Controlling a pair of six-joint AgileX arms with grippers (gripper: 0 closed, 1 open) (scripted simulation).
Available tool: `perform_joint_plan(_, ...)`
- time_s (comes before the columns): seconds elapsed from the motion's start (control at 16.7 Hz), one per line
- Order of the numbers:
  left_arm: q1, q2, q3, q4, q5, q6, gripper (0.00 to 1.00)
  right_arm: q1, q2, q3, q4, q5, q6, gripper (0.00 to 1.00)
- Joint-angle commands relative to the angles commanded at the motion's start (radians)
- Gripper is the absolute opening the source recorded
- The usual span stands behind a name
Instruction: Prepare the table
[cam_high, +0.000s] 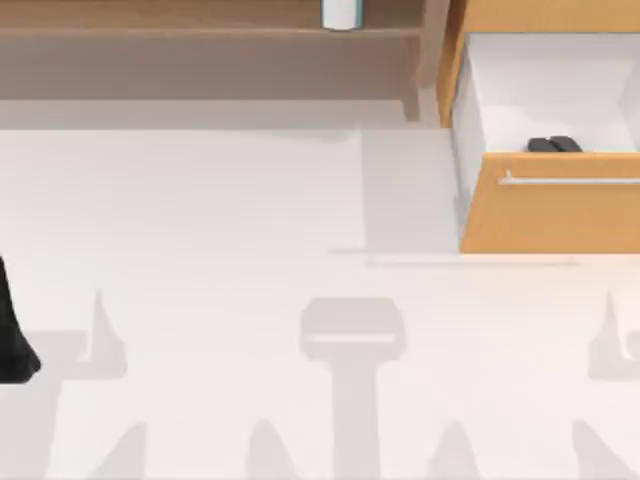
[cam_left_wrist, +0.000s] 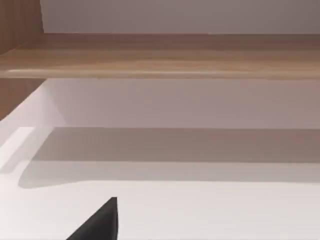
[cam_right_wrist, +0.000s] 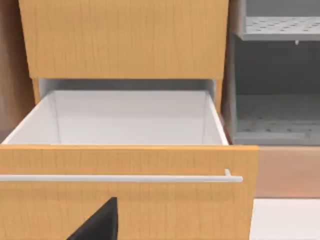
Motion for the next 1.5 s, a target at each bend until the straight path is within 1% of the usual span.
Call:
perform_joint_plan(0.3,0.000,0.000,0.000,0.000,0.000,0.000,1.00,0.008,0.052,0.043,-0.035,-0.005,0.004,1.00)
perform_joint_plan(0.6,0.000,0.000,0.000,0.000,0.000,0.000,1.00,0.038,0.312,0.264,-0.189,-0.018,0.025,1.00)
perform_joint_plan(0.9,0.000,0.000,0.000,0.000,0.000,0.000,1.00,0.073,0.724,0.623,-0.403,-0.026,0.053,1.00)
perform_joint_plan(1.5,0.000,0.000,0.000,0.000,0.000,0.000,1.00,0.122,1.702,1.494,-0.865,-0.018,0.056,1.00)
